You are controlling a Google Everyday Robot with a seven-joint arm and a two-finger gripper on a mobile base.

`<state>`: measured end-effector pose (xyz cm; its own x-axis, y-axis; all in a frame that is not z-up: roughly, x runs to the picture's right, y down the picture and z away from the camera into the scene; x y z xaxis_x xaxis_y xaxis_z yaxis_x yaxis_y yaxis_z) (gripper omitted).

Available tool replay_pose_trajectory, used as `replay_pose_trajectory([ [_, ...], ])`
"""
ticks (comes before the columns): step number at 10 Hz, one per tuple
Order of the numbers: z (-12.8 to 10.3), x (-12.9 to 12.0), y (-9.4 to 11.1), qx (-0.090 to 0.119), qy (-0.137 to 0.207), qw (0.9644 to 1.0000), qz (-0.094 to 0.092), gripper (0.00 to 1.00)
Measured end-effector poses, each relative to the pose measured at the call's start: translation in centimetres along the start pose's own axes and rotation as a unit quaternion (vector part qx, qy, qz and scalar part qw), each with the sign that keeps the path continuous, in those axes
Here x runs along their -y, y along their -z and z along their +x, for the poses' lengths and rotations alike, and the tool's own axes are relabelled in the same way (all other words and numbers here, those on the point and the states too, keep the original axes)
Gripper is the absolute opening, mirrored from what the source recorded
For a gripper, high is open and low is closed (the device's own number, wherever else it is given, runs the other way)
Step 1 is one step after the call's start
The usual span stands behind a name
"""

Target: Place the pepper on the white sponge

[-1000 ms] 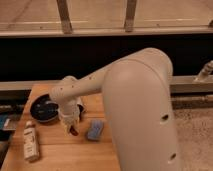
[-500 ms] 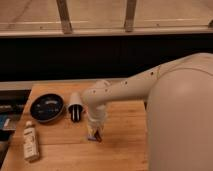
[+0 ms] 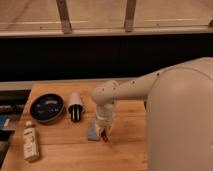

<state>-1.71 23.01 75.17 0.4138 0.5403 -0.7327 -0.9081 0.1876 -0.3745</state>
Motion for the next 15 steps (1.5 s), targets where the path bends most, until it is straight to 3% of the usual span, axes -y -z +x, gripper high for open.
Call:
replay_pose_trajectory([
  [3,-2.9,-1.9,-1.4,-0.007,0.017,0.9998,-0.01,0.0],
  [6,-3.8,-2.2,-2.4,-0.012,0.023,0.9995,-0.018,0.0],
  [8,-4.0,-2.3,-2.6,-0.009,0.023,0.9994,-0.022,0.13],
  [14,-4.2,-3.2,-1.9,0.015,0.046,0.9984,-0.029,0.72],
  [15,-4.2,-3.3,-1.8,0.017,0.05,0.9982,-0.029,0.76],
])
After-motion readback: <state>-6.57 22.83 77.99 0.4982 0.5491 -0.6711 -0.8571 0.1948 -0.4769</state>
